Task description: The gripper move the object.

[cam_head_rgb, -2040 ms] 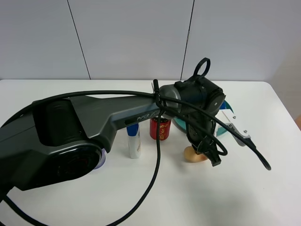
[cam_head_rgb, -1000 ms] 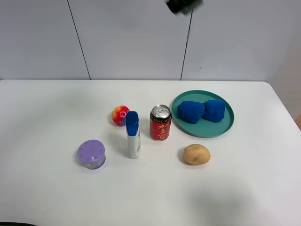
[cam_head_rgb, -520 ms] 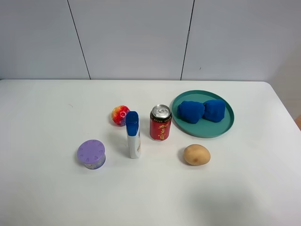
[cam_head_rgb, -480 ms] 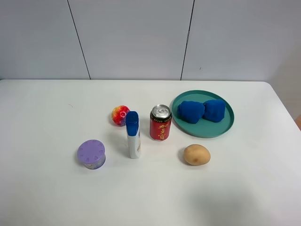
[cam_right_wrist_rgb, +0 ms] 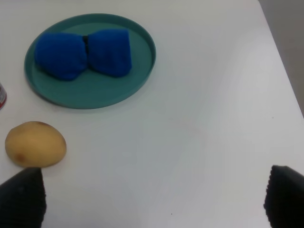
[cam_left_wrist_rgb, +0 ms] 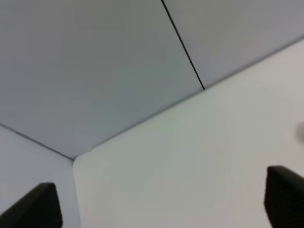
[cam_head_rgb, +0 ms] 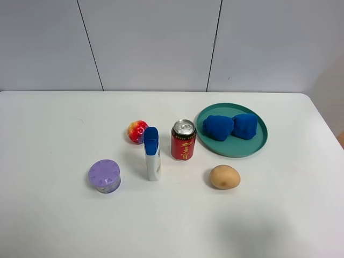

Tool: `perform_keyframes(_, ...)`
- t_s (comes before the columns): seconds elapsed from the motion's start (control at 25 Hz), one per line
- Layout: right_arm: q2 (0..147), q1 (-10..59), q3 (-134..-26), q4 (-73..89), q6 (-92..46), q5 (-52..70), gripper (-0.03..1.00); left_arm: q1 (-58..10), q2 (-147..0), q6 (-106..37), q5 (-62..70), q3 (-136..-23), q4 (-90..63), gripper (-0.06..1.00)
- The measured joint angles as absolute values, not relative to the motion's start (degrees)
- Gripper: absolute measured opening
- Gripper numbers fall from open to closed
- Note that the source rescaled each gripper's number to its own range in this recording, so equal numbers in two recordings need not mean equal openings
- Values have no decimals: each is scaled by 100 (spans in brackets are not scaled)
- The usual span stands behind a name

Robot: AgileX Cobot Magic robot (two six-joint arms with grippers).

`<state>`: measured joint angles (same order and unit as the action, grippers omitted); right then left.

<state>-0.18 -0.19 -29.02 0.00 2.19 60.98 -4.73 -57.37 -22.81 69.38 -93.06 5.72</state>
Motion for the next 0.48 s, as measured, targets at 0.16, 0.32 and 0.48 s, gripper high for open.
perform_keyframes(0.16,-18,-19,-2902,0,219,6098,100,-473,-4385,-1884,6945,-8063,760,84)
perform_keyframes(0.32,-18,-19,-2902,0,219,6098,100,-473,-3029,-1428,6977,-7179,1079,84)
perform_keyframes(0.48,-18,-19,-2902,0,219,6098,100,-473,-1996,-909,6984,-6612,1060,84)
